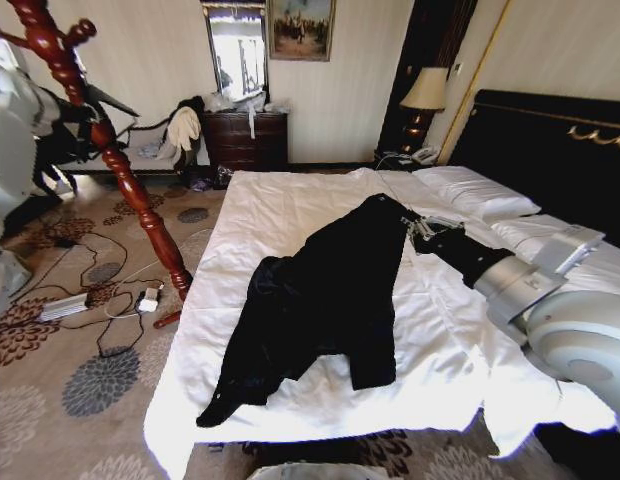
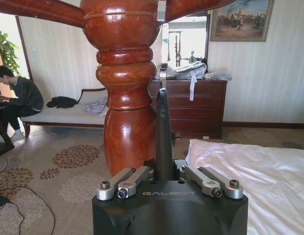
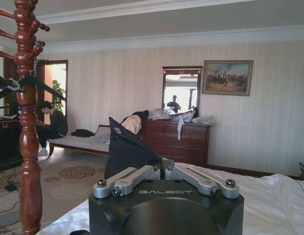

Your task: Pick up the clothes from the bed and hang them on the clothes hanger.

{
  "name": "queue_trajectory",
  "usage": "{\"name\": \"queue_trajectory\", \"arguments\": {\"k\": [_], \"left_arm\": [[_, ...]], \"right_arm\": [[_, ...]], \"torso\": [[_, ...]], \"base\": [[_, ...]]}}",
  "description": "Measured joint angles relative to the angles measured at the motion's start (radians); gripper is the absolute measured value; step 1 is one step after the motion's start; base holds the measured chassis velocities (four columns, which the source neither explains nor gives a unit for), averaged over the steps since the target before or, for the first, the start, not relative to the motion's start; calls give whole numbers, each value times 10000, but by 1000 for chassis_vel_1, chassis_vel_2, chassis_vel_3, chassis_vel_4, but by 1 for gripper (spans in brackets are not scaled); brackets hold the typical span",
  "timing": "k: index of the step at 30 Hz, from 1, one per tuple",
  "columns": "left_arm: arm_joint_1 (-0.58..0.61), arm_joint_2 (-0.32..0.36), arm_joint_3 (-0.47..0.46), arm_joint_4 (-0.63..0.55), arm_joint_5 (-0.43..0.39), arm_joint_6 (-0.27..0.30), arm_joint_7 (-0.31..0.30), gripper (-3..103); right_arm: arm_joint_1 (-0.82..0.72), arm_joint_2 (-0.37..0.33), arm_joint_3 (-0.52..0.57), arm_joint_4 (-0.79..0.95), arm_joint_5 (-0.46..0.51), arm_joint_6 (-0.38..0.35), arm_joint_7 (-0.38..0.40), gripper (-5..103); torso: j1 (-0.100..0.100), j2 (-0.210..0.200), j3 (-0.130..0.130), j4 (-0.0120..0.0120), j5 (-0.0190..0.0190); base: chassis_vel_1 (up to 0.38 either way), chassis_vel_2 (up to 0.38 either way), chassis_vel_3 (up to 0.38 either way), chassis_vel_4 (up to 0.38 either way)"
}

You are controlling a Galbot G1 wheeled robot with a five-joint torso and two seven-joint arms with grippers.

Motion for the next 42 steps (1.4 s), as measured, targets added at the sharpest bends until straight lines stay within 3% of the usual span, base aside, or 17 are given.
{"name": "queue_trajectory", "arguments": {"k": [18, 30, 34, 40, 42], "left_arm": [[-167, -412, 78, -631, -302, -117, -252, 16], [-60, -288, 184, -2541, -1087, 96, -659, 16], [135, -88, 202, -3272, -1396, 102, -706, 16], [889, 957, 423, -5368, -2760, 104, -704, 16], [1395, 1309, 311, -6050, -3099, -47, -635, 16]], "right_arm": [[70, -9, 9, 51, -1, 18, -3, 0], [-10, 48, -47, -21, -276, 25, -31, 0], [-27, 71, -53, -95, -279, 25, -34, 0], [-73, 98, -41, -281, -325, 20, -43, 0], [-21, 73, -41, -284, -295, -22, -17, 0]], "torso": [[0, 0, 0, 4, 1], [0, 0, 0, 3, -1], [1, 0, 0, -4, 1], [-1, 0, -1, 8, 0], [0, 0, 0, -1, 0]], "base": [[0, 0, 0, 0], [0, 0, 0, 0], [0, 0, 0, 0], [0, 0, 0, 0], [0, 0, 0, 0]]}}
